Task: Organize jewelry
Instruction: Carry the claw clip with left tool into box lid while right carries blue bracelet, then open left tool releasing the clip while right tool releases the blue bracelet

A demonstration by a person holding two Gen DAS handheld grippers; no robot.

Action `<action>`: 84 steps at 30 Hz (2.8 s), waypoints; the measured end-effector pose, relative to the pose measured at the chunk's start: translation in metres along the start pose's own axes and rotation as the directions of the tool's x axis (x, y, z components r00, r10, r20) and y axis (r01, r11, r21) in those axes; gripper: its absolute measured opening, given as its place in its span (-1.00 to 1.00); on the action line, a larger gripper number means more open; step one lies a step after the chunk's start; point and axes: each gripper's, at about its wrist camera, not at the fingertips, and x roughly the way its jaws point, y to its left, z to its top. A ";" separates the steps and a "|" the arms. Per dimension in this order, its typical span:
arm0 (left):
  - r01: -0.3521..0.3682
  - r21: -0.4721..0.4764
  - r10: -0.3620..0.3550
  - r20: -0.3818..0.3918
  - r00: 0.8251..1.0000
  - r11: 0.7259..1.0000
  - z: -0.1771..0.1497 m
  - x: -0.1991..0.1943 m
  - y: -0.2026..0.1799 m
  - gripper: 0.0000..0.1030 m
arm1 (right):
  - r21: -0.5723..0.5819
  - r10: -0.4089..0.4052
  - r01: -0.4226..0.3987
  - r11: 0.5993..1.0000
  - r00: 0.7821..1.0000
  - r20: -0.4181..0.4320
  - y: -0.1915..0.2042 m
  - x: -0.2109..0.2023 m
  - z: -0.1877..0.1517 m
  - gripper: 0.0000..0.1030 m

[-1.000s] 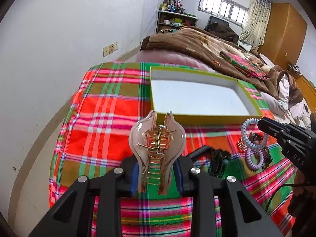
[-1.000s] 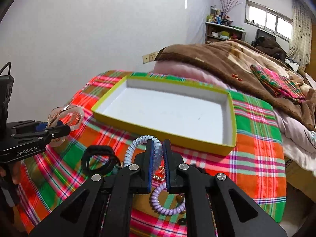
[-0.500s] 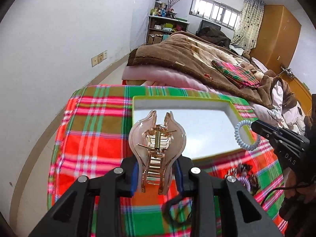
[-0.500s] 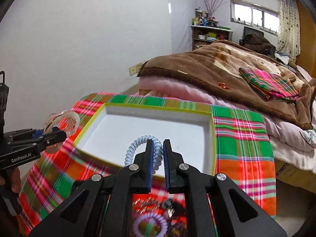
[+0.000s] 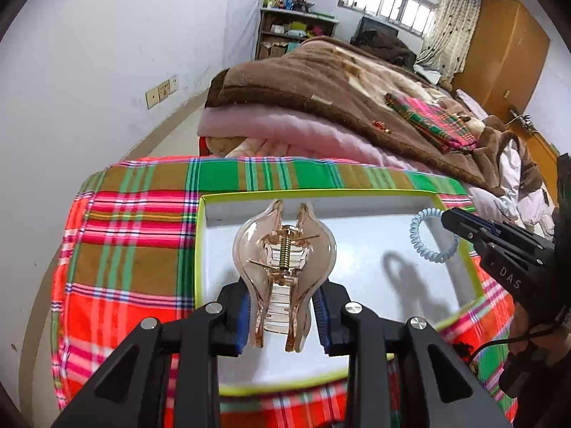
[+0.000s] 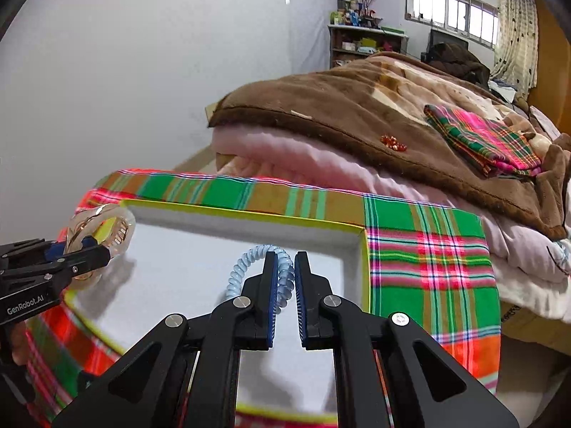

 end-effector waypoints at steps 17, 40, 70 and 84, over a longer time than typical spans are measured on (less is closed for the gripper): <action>-0.040 0.004 0.040 -0.044 0.998 0.999 0.003 0.034 0.007 -0.39 | -0.014 -0.040 0.040 0.999 0.997 -0.061 -0.011 0.037 0.001 -0.81; -0.054 -0.016 0.053 -0.056 0.997 0.998 0.003 0.039 0.015 -0.10 | -0.014 -0.061 0.061 0.998 0.996 -0.065 -0.012 0.044 -0.001 -0.70; 0.033 -0.017 -0.031 0.092 0.995 0.999 -0.039 -0.066 0.008 0.20 | 0.051 0.025 -0.030 0.998 0.995 0.092 -0.011 -0.066 -0.040 -0.19; 0.104 -0.033 -0.100 0.090 0.991 0.994 -0.096 -0.092 0.005 0.20 | 0.069 0.034 -0.038 0.997 0.998 0.053 -0.021 -0.105 -0.116 -0.19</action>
